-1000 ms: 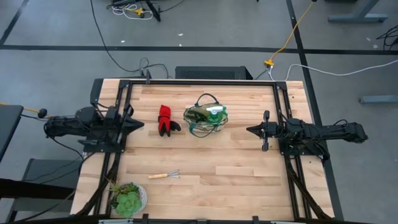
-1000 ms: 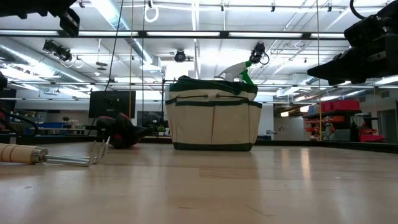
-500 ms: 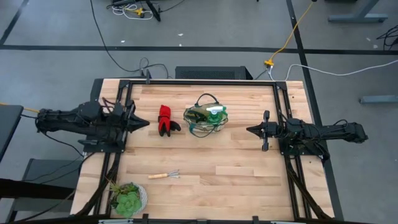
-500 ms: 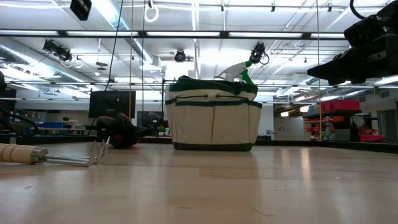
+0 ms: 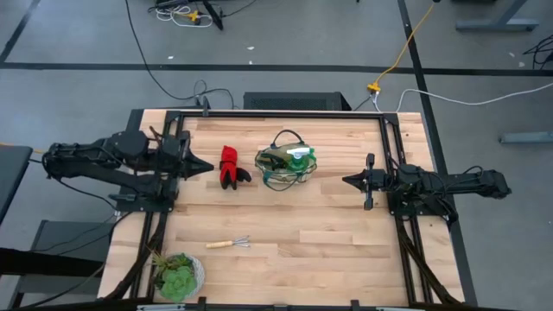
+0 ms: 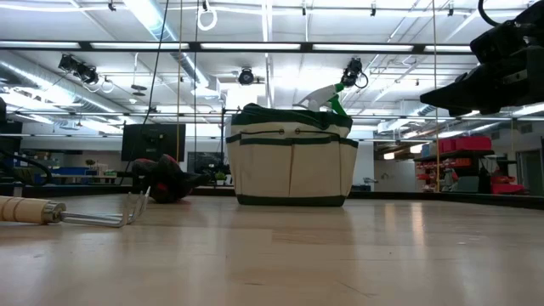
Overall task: Pick & Place Garden tools in Gardening bag
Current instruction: Put the brown hand rake into the gardening bag
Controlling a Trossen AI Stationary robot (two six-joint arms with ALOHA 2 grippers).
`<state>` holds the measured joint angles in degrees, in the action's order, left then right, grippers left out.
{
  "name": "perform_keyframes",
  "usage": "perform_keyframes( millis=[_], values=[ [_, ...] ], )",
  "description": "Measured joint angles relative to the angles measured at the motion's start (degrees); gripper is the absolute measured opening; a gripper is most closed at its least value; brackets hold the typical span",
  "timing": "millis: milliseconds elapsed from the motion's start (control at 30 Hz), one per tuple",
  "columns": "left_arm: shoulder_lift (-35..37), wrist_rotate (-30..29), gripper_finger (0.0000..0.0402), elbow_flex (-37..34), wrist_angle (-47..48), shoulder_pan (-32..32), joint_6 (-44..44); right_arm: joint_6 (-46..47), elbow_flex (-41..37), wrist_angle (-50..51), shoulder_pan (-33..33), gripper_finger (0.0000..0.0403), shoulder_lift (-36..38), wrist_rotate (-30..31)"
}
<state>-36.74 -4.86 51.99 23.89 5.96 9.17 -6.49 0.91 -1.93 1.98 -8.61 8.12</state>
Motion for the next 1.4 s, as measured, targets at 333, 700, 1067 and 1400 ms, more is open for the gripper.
perform_keyframes(
  millis=[333, 700, 1067, 1400],
  values=[
    [-6.55, 0.85, 0.0001, 4.01, 3.23, 0.02, -2.11, 0.01, 0.00, 0.00, 0.00, 0.0016, 0.01, -0.02],
    [-11.73, 1.95, 0.0001, 4.04, 5.72, 0.02, -2.30, 0.00, 0.00, -0.01, 0.00, 0.0016, 0.00, -0.01],
    [-13.53, 3.66, 0.0001, 4.04, 5.74, 0.00, -0.81, 0.01, 0.00, 0.00, -0.01, 0.0016, 0.00, -0.01],
    [-15.05, 3.19, 0.0001, 10.94, 12.93, -0.04, -0.37, 0.01, 0.00, -0.01, 0.00, 0.0016, 0.00, -0.01]
  ],
)
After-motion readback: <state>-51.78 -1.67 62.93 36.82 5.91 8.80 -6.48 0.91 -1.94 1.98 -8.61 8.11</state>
